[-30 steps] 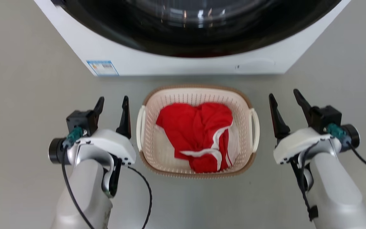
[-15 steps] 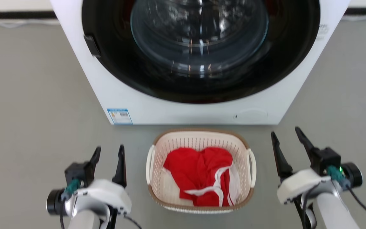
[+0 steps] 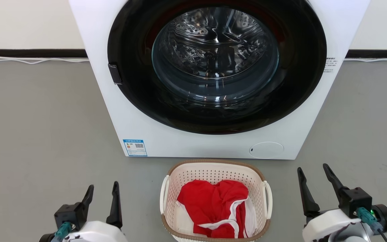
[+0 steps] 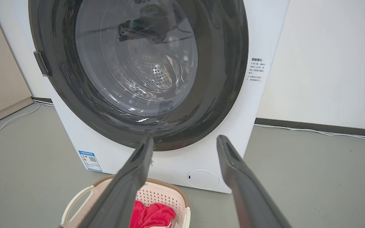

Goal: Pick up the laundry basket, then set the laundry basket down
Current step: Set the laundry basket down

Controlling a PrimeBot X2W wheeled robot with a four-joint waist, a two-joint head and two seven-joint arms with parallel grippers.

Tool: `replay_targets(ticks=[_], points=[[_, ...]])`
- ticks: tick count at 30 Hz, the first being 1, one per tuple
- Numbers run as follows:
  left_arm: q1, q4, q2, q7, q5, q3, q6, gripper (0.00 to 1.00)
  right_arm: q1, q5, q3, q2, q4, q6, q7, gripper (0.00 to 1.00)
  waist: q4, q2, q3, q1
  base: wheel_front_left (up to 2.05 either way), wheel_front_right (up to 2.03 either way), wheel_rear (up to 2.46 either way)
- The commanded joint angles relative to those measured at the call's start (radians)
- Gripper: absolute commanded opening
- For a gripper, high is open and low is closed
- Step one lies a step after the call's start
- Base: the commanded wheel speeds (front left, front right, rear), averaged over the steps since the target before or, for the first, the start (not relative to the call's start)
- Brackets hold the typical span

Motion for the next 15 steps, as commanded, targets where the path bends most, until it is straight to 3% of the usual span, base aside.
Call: replay_targets(ticks=[1, 15], points=[[-0.015, -0.033, 0.012, -0.006, 0.000, 0.035, 0.005, 1.00, -0.009, 0.009, 0.018, 0.000, -0.032, 0.006, -0.014, 1.00, 0.000, -0.0001, -0.004, 0.0000, 0.00, 0.00, 0.00], [0.002, -0.042, 0.012, -0.006, 0.002, 0.056, 0.018, 1.00, 0.016, 0.018, 0.009, 0.000, -0.027, 0.006, -0.014, 1.00, -0.015, -0.0001, -0.028, 0.0000, 0.00, 0.00, 0.00]])
